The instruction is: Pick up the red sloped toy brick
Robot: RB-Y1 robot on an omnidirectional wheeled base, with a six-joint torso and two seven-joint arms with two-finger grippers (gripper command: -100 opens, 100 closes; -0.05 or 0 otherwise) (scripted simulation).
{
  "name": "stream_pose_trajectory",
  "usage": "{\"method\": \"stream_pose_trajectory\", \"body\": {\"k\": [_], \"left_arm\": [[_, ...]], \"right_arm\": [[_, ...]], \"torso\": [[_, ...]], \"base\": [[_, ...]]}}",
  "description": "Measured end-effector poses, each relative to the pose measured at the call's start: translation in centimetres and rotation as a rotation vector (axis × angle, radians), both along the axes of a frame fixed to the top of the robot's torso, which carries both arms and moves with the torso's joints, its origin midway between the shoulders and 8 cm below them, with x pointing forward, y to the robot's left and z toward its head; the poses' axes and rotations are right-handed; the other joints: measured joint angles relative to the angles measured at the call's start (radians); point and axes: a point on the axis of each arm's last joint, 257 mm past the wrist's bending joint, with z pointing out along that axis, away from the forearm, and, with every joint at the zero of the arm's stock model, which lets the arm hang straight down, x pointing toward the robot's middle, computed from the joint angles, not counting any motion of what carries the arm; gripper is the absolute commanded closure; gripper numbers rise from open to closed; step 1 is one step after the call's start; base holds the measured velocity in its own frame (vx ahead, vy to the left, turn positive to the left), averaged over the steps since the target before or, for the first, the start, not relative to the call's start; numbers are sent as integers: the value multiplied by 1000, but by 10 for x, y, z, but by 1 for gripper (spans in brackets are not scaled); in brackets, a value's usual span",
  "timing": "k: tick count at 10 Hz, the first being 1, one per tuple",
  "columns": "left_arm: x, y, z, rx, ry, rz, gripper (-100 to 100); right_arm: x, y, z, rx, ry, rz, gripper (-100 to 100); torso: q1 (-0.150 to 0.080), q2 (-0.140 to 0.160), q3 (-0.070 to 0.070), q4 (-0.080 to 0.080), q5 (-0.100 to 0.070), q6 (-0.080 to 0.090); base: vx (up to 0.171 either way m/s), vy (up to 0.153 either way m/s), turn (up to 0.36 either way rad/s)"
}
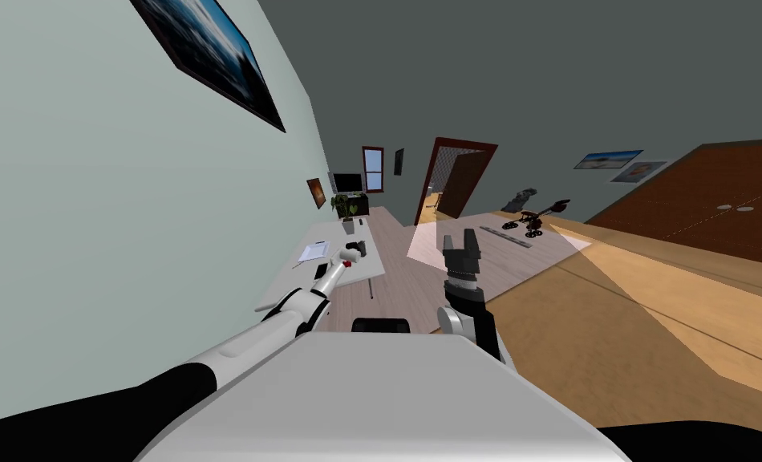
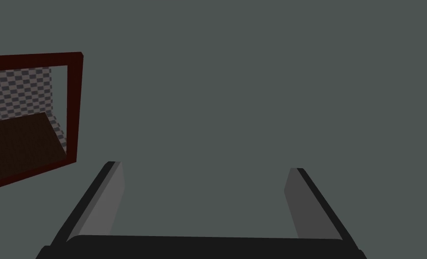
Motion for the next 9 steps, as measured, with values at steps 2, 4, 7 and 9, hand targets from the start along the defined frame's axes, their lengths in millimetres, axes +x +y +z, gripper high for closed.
{"method": "stream_pose_trajectory", "body": {"k": [2, 4, 7, 9], "left_arm": [[-4, -3, -10, 10, 66, 0, -100], [-10, -5, -21, 24, 137, 1, -100], [-23, -4, -38, 47, 246, 7, -100], [-33, -5, -47, 63, 312, 9, -100]], "right_arm": [[0, 0, 0, 0, 0, 0, 0], [0, 0, 0, 0, 0, 0, 0], [0, 0, 0, 0, 0, 0, 0], [0, 0, 0, 0, 0, 0, 0]], "torso": [[0, 0, 0, 0, 0, 0], [0, -1, 0, 0, 0, 0], [1, -1, -1, 0, 0, 0], [1, -1, -1, 0, 0, 0]], "base": [[1, 2, 55], [9, 6, 57], [16, 11, 69], [22, 9, 58]]}}
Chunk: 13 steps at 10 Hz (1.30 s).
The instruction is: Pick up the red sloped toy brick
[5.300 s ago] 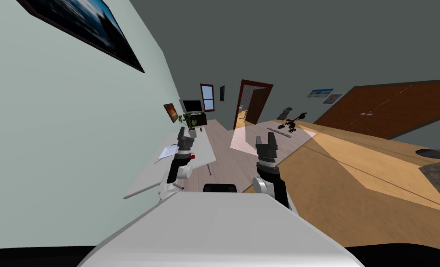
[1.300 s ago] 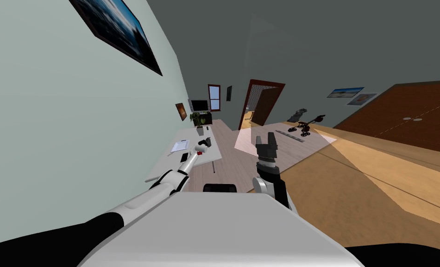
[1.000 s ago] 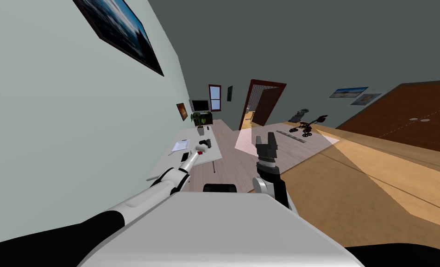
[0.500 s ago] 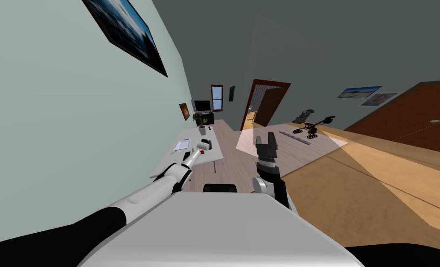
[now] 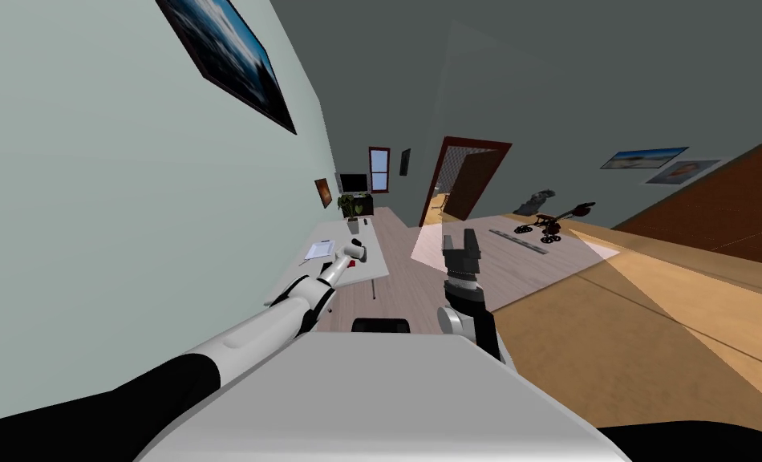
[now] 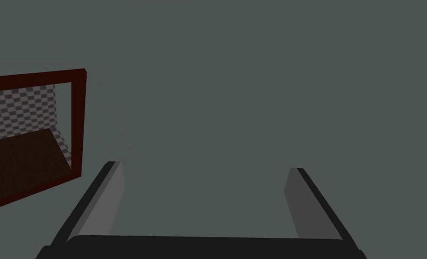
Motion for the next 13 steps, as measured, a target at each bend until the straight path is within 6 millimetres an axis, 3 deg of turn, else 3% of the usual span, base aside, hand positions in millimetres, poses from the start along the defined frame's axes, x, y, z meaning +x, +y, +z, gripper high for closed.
{"method": "stream_pose_trajectory", "body": {"k": [13], "left_arm": [[-67, 22, -31, 111, 369, 33, -100]], "right_arm": [[0, 0, 0, 0, 0, 0, 0]], "torso": [[1, -2, -1, 0, 0, 0]], "base": [[32, 11, 67]]}}
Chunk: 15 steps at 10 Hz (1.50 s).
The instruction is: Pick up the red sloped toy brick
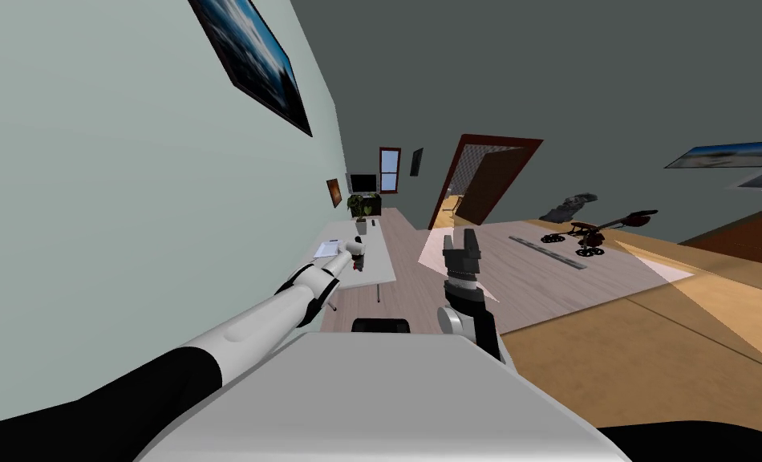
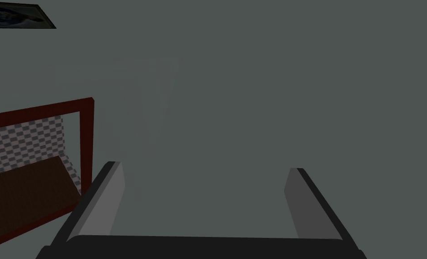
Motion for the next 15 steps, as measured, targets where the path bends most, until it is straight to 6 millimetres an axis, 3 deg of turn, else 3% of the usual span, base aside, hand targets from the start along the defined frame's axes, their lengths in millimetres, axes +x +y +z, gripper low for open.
{"method": "stream_pose_trajectory", "body": {"k": [2, 3, 4, 7, 8, 12, 13, 14, 15], "left_arm": [[-9, 6, 0, 14, 40, 6, -100], [-9, 6, 0, 15, 42, 6, 0], [-9, 6, 0, 15, 41, 6, -100], [-17, 12, -19, 15, 44, 8, -100], [-17, 12, -20, 15, 41, 8, 100], [-17, 12, -20, 15, 42, 7, 100], [-17, 12, -19, 15, 42, 8, 0], [-17, 12, -19, 15, 42, 8, 100], [-14, 11, -12, 14, 37, 5, 100]], "right_arm": [[0, 0, 0, 0, 0, 0, 0], [0, 0, 0, 0, 0, 0, 0], [0, 0, 0, 0, 0, 0, 0], [0, 0, 0, 0, 0, 0, 0], [0, 0, 0, 0, 0, 0, 0], [0, 0, 0, 0, 0, 0, 0], [0, 0, 0, 0, 0, 0, 0], [0, 0, 0, 0, 0, 0, 0], [0, 0, 0, 0, 0, 0, 0]], "torso": [[-1, 0, 0, 0, 0, 0], [-1, 2, 1, 0, 0, 0], [-1, 3, 1, 1, 0, 0], [-2, 1, 0, 0, 0, 0], [-2, 2, 1, 0, 0, 0], [-1, 2, 1, 0, 0, 0], [-1, 2, 1, 0, 0, 0], [-1, 2, 1, 0, 0, 0], [0, 4, 2, 1, 0, 0]], "base": [[24, 2, 8], [0, 0, 0], [32, -7, -10], [34, -12, -5], [0, 0, 0], [0, 0, 0], [0, 0, 0], [-36, 10, 14], [-52, 15, 8]]}}
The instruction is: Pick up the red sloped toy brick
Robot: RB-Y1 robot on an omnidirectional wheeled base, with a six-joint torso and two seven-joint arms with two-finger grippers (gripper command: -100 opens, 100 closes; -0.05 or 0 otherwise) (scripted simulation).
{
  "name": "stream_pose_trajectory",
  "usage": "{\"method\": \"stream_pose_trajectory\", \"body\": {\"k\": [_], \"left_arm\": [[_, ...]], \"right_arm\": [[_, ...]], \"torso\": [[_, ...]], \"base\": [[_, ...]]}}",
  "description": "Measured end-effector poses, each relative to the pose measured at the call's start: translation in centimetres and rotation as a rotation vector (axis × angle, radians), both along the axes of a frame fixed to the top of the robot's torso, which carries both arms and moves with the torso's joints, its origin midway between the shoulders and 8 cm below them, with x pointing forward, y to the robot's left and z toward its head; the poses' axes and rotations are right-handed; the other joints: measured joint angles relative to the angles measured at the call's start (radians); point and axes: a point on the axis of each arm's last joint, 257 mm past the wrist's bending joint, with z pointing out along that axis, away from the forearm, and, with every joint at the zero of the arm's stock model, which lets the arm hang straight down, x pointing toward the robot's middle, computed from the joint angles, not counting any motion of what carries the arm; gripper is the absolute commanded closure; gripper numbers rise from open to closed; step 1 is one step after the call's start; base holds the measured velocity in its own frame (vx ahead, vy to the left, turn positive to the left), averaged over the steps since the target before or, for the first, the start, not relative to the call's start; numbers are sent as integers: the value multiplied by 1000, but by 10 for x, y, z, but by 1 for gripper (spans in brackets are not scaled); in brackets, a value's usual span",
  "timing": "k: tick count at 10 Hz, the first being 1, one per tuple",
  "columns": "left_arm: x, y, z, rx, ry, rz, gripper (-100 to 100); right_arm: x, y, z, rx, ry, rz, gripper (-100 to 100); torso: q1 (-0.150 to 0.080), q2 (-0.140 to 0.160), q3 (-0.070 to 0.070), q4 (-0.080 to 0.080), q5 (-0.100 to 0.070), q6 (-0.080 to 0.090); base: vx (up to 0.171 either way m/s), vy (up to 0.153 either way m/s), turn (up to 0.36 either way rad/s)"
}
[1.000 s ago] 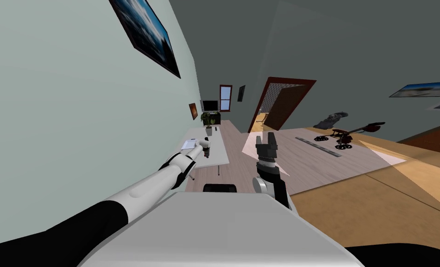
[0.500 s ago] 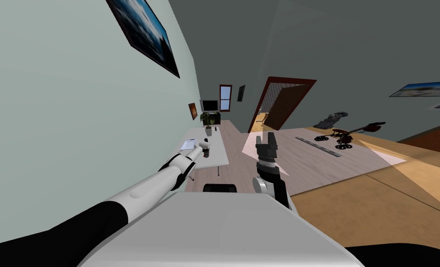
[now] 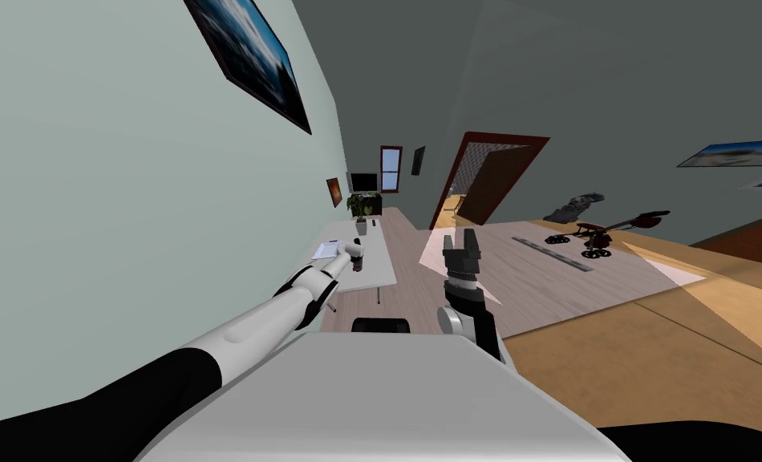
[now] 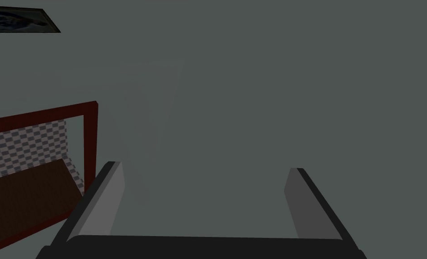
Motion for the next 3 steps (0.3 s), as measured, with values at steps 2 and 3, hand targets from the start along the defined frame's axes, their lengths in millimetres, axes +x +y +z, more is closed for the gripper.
{"method": "stream_pose_trajectory", "body": {"k": [2, 3], "left_arm": [[3, -2, 9, 1, 5, 1, 100], [3, -3, 9, 1, 5, 1, 0]], "right_arm": [[0, 0, 0, 0, 0, 0, 0], [0, 0, 0, 0, 0, 0, 0]], "torso": [[0, 1, 0, 0, 0, 0], [0, 0, 0, -1, 0, 0]], "base": [[-23, 8, 0], [0, 0, 0]]}}
